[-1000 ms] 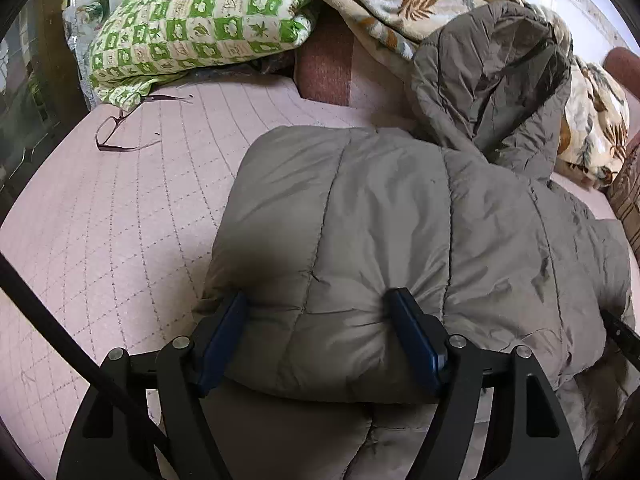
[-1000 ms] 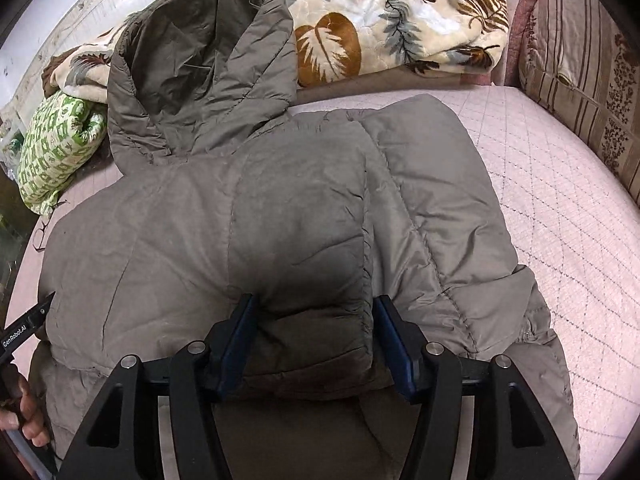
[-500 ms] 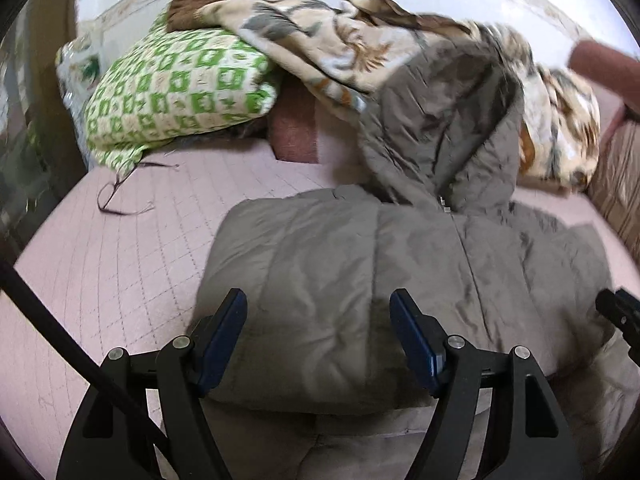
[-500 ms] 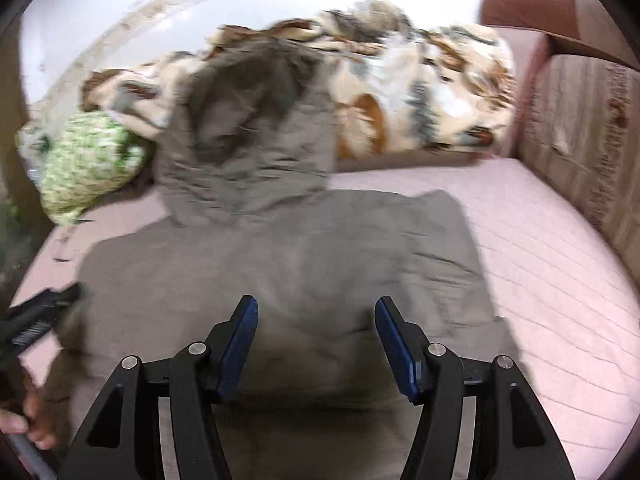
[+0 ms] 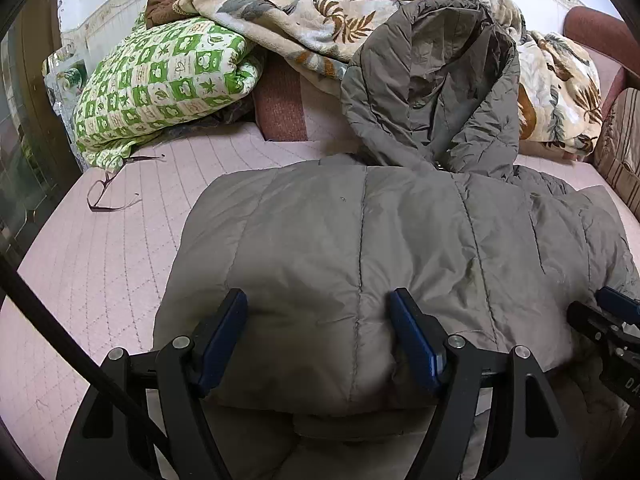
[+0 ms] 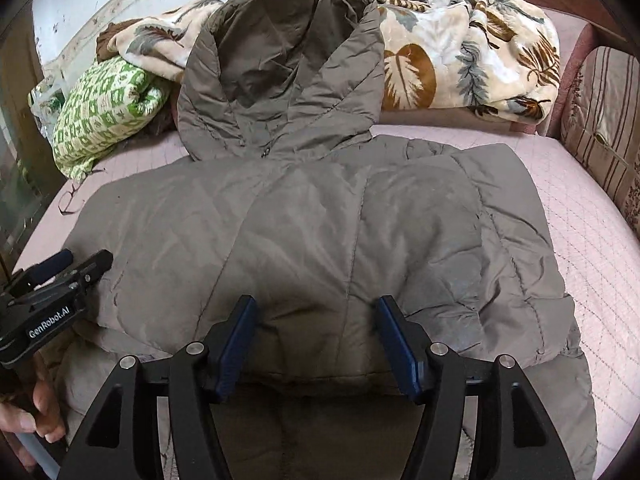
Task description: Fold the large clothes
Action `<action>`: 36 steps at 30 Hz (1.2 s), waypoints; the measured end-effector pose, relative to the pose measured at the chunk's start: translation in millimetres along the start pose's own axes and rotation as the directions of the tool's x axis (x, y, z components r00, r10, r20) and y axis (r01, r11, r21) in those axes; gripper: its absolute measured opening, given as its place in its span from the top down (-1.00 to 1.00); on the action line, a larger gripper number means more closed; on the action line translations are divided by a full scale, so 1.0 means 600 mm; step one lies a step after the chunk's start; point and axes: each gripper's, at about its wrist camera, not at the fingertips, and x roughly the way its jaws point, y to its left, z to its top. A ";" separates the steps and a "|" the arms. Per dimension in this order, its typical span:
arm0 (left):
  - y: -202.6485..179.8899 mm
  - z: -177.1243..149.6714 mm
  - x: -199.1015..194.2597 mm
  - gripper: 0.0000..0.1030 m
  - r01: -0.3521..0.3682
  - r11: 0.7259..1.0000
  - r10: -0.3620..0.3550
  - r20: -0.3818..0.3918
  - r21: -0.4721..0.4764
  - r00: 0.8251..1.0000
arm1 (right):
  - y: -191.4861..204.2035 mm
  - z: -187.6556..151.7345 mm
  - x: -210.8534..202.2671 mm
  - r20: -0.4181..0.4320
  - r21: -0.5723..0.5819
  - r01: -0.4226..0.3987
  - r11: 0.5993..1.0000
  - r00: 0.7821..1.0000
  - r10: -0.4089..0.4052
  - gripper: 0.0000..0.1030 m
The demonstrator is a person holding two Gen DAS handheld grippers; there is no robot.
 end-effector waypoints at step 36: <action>0.012 0.006 -0.007 -0.47 0.018 1.000 -0.018 -0.006 -0.026 1.000 | 0.009 0.000 -0.007 -0.007 -0.015 -0.025 1.000 1.000 0.024 -0.57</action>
